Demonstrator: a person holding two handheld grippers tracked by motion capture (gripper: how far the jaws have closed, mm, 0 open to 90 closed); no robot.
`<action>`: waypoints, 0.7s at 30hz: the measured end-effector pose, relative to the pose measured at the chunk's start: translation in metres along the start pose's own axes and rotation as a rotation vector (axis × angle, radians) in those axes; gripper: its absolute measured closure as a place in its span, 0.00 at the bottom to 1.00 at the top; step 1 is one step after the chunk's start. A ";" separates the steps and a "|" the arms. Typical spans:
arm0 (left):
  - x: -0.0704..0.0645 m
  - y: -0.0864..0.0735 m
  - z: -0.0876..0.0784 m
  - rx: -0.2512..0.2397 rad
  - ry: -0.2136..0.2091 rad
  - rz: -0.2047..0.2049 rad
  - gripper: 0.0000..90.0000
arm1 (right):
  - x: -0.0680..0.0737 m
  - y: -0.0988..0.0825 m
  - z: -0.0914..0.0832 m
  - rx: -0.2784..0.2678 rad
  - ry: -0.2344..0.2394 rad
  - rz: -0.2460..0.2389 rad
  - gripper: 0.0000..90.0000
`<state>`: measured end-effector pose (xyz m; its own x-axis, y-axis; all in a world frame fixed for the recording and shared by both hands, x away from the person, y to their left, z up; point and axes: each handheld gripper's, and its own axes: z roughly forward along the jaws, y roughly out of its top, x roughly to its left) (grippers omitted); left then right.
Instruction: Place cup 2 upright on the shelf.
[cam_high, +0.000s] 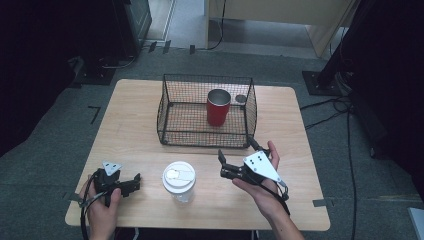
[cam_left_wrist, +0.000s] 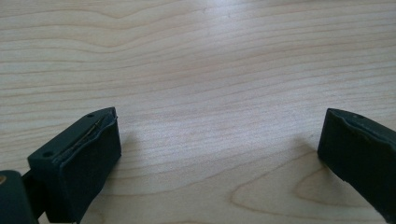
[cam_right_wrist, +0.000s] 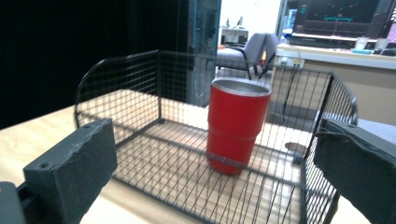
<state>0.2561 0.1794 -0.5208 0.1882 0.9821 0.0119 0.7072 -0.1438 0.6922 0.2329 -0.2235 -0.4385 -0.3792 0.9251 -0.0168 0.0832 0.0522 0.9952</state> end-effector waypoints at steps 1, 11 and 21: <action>0.000 0.000 0.000 0.002 0.000 0.000 0.00 | 0.001 -0.004 -0.002 0.002 0.004 -0.002 0.00; 0.000 0.000 0.000 0.001 0.000 0.000 0.00 | 0.015 -0.044 -0.018 0.099 0.073 0.016 0.00; 0.000 0.000 0.000 0.002 0.000 0.000 0.00 | 0.037 -0.061 -0.019 0.133 0.196 0.024 0.00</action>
<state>0.2561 0.1794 -0.5207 0.1882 0.9821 0.0116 0.7083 -0.1439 0.6910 0.1963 -0.2000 -0.4980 -0.5460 0.8369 0.0382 0.2097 0.0923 0.9734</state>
